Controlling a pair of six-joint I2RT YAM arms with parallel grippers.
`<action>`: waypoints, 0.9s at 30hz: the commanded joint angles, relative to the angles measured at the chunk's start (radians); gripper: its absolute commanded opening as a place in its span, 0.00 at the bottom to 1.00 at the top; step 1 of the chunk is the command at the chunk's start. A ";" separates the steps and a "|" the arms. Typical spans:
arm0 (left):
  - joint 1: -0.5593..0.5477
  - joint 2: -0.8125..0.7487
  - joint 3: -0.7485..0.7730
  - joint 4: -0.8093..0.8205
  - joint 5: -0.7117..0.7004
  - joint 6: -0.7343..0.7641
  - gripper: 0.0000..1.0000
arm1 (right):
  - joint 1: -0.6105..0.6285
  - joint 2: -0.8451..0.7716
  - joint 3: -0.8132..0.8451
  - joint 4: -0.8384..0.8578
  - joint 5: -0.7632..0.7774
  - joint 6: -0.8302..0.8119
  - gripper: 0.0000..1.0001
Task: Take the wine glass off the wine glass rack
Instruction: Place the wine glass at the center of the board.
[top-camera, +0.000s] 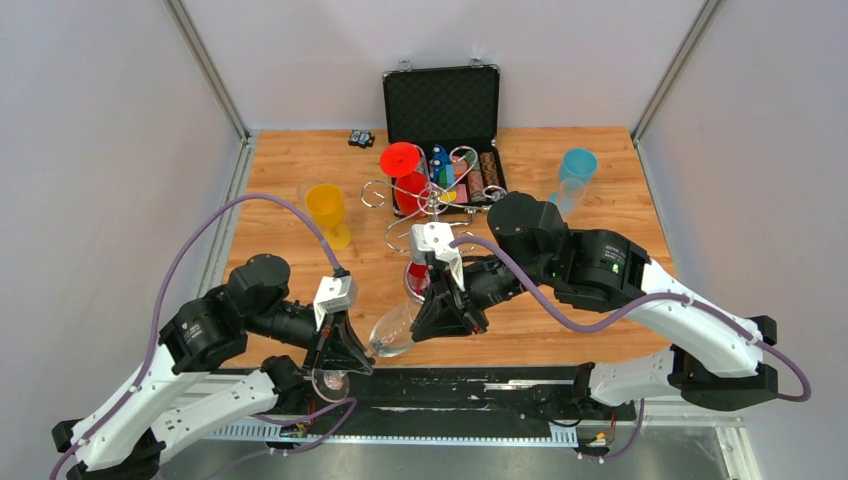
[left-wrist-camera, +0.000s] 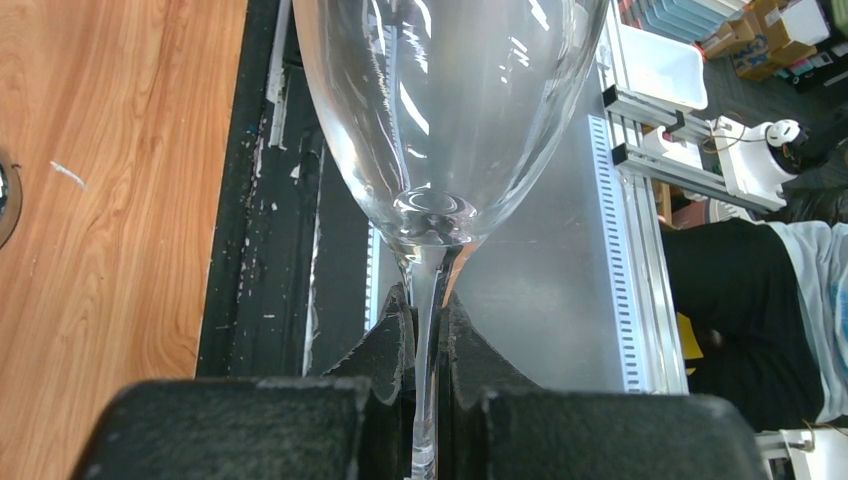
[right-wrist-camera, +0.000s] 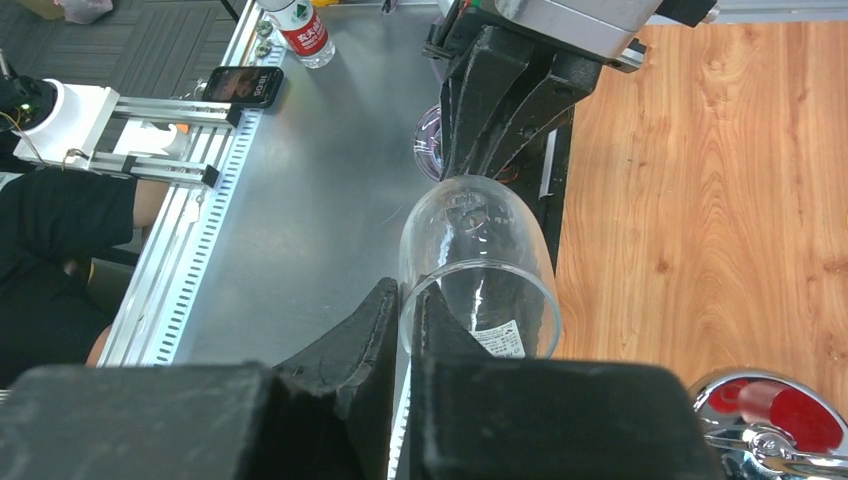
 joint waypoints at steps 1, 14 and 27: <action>0.002 0.016 0.049 0.058 -0.004 -0.001 0.03 | 0.003 0.001 0.004 0.031 -0.048 0.021 0.04; 0.002 0.042 0.059 0.055 -0.024 0.008 0.39 | 0.002 -0.035 -0.063 0.080 -0.043 0.031 0.00; 0.001 0.057 0.070 0.043 -0.087 0.010 0.58 | 0.003 -0.079 -0.109 0.054 0.007 0.033 0.00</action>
